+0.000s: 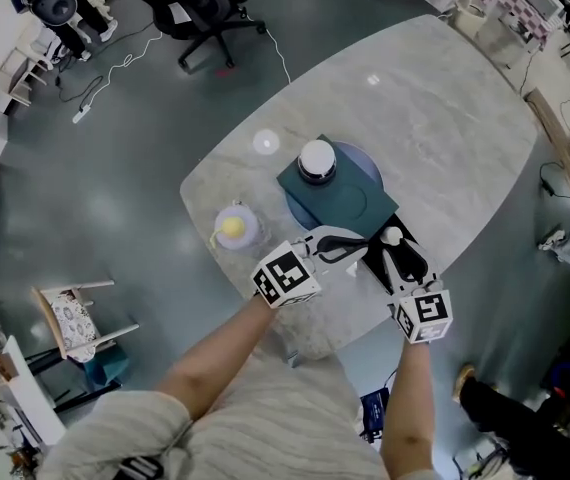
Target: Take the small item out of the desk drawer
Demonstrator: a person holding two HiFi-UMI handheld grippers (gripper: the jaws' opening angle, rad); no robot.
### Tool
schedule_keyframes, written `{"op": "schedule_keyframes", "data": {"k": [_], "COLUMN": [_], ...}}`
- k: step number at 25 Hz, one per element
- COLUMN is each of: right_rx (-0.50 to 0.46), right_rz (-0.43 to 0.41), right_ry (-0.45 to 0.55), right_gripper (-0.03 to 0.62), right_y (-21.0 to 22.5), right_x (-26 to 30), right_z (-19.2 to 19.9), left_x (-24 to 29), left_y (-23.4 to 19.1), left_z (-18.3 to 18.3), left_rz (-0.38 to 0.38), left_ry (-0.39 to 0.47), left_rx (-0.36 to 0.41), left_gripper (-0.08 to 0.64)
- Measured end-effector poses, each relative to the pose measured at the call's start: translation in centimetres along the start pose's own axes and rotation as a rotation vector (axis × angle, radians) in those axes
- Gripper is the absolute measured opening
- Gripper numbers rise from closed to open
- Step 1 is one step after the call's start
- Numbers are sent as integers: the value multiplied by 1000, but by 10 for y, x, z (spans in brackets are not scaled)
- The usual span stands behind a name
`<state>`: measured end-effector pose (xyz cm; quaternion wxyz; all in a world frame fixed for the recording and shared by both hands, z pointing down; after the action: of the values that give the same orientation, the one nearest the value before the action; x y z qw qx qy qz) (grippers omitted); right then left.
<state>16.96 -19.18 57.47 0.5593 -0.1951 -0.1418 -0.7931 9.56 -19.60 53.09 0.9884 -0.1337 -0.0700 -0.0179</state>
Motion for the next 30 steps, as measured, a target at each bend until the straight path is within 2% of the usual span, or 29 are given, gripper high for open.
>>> {"op": "schedule_keyframes", "data": {"k": [5,14,20,30], "right_rx": [-4,3,-4,-20], "right_rz": [39,55,57,82], "right_ry": [-63,-186,-271,-323], "right_gripper": [141,187,189,172], "right_y": [9,21,19,22], "right_x": [15,35,45,54], "right_z": [10,30,44,49], "left_x": [-2,2,1,-3], "left_y": [-7,-18,-18,-18], "left_z": [1,-4,-4,-5], "left_rz": [-3,8,14,13], "left_ry": [2,8,5,0], "left_rx": [-10,-16,-12,-13], "left_gripper": [17,17,17,17]}}
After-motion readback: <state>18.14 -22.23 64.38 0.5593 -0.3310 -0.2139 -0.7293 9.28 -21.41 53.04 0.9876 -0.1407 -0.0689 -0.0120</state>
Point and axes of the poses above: the fingertips, and each gripper's own axes: x forward along the fingers, y to its right, z out of its underside, the point moved 1 cm from there along -x, backward along the fingers, and after that the axes turned 8 degrees about z, right-handed, at the moved point
